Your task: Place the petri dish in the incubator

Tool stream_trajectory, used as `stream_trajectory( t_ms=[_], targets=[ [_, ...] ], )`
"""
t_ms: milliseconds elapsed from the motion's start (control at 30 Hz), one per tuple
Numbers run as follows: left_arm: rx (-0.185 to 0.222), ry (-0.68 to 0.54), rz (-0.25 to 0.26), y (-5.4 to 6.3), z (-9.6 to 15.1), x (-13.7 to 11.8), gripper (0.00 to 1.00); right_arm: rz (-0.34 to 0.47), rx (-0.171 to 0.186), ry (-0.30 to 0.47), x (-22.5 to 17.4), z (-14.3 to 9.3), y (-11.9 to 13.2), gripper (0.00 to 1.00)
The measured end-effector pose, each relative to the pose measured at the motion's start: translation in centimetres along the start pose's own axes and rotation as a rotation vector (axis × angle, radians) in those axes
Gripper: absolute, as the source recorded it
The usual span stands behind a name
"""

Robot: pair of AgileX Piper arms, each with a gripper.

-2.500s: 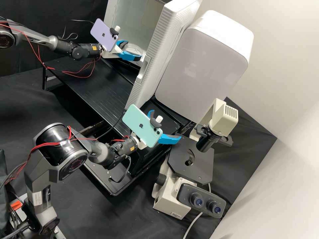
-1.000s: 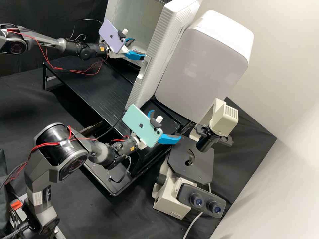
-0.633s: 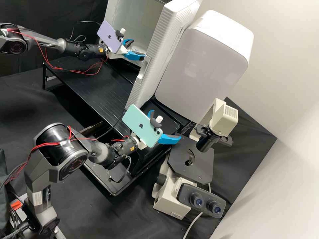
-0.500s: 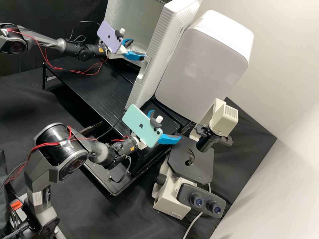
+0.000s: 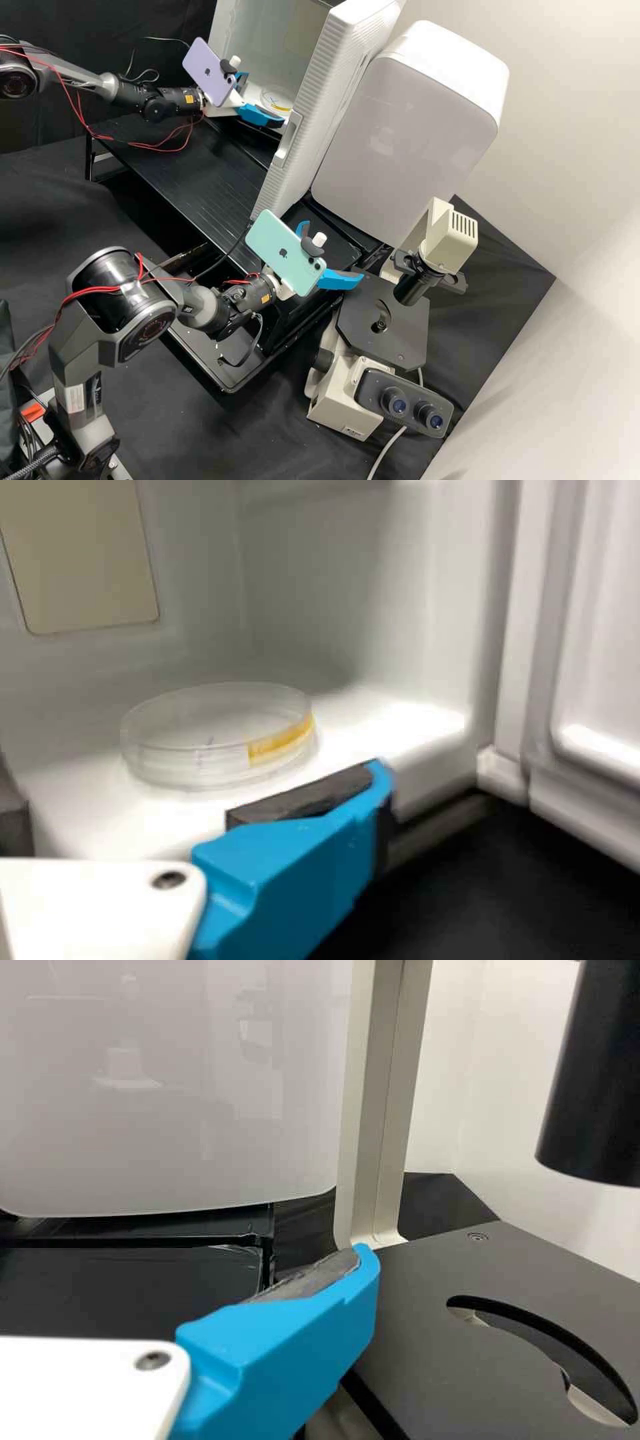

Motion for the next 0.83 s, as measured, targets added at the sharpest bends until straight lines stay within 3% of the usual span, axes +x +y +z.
stream_trajectory(
  t_ms=[267,467,567,667,833],
  targets=[
    [-0.004,-0.049,0.007,-0.4,1.5,-4.7,1.0,0.0,0.0,0.0,0.0,0.0,0.0,1.0],
    [-0.001,-0.113,0.056,-0.3,3.8,-8.1,1.0,0.0,0.0,0.0,0.0,0.0,0.0,1.0],
    [0.001,-0.144,0.104,-0.1,4.4,-9.5,1.0,0.0,0.0,0.0,0.0,0.0,0.0,1.0],
    [-0.005,-0.172,0.183,0.2,4.8,-10.9,1.0,0.0,0.0,0.0,0.0,0.0,0.0,1.0],
    [-0.021,-0.215,0.236,0.6,5.5,-12.5,1.0,0.0,0.0,0.0,0.0,0.0,0.0,1.0]
  ],
)
